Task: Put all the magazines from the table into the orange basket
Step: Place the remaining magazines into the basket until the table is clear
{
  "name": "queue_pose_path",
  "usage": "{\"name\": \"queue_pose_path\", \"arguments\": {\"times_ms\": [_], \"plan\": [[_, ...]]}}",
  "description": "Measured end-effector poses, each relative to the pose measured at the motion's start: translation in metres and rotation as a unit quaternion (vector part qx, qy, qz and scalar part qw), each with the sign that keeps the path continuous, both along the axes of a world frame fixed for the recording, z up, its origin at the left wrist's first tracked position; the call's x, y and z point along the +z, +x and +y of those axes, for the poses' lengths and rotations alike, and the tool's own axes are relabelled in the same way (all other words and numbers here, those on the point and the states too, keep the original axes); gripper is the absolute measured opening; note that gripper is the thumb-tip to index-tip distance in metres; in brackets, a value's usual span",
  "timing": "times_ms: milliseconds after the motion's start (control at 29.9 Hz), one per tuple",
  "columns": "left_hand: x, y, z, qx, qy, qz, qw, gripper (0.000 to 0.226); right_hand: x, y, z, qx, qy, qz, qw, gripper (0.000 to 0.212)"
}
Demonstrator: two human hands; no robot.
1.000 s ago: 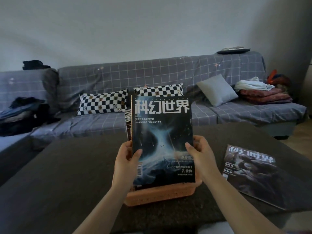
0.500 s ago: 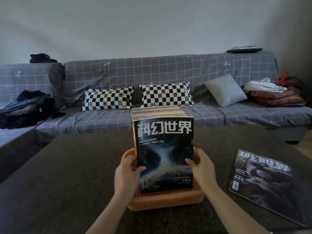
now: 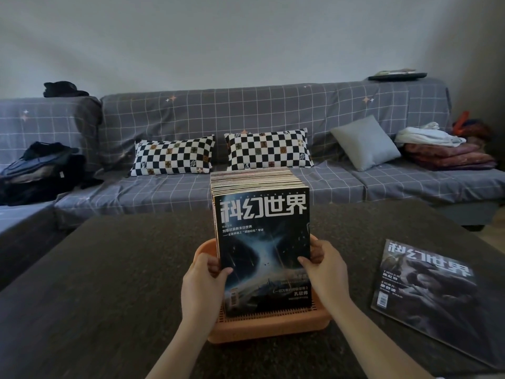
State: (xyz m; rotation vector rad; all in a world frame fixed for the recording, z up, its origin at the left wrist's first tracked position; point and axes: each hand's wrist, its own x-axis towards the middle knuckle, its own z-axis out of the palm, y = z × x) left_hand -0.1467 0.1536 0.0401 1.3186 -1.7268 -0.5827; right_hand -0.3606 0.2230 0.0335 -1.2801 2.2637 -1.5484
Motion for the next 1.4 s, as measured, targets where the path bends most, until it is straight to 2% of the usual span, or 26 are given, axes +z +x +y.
{"name": "queue_pose_path", "arguments": {"times_ms": [100, 200, 434, 568, 768, 869, 935, 1069, 1303, 1403], "plan": [[-0.001, 0.001, 0.000, 0.004, -0.007, 0.009, 1.000, 0.029, 0.002, 0.001, 0.000, 0.033, 0.024, -0.012, 0.999, 0.049], [-0.003, -0.001, -0.001, -0.012, -0.011, -0.034, 0.999, 0.033, 0.003, -0.001, -0.002, 0.072, 0.056, -0.044, 0.995, 0.044], [-0.001, 0.000, 0.000, -0.013, -0.005, -0.071, 0.997, 0.032, 0.004, -0.004, 0.000, 0.086, 0.080, -0.024, 0.993, 0.042], [0.001, -0.003, 0.004, -0.008, 0.004, -0.063, 0.998, 0.036, 0.004, -0.002, 0.000, 0.081, 0.080, -0.027, 0.993, 0.040], [0.002, -0.002, 0.020, 0.077, -0.001, -0.010, 0.997, 0.031, 0.009, 0.001, 0.009, 0.045, 0.046, -0.053, 0.997, 0.047], [0.006, -0.008, 0.031, 0.026, -0.017, 0.000, 1.000, 0.016, 0.011, 0.001, 0.022, 0.044, 0.020, -0.060, 0.997, 0.041], [0.010, -0.019, 0.039, -0.041, -0.015, 0.010, 0.999, 0.010, 0.010, -0.002, 0.035, 0.039, 0.011, -0.047, 0.998, 0.036], [0.017, -0.056, 0.058, -0.153, 0.022, 0.010, 0.988, 0.012, 0.004, -0.015, 0.068, 0.019, -0.004, -0.046, 0.999, 0.028], [0.008, -0.143, 0.090, -0.264, 0.018, 0.008, 0.964, 0.013, -0.014, -0.063, 0.120, -0.073, 0.024, -0.034, 0.996, 0.025], [-0.003, -0.182, 0.101, -0.300, 0.035, -0.011, 0.953, 0.015, -0.020, -0.084, 0.139, -0.106, 0.035, -0.067, 0.991, 0.029]]}}
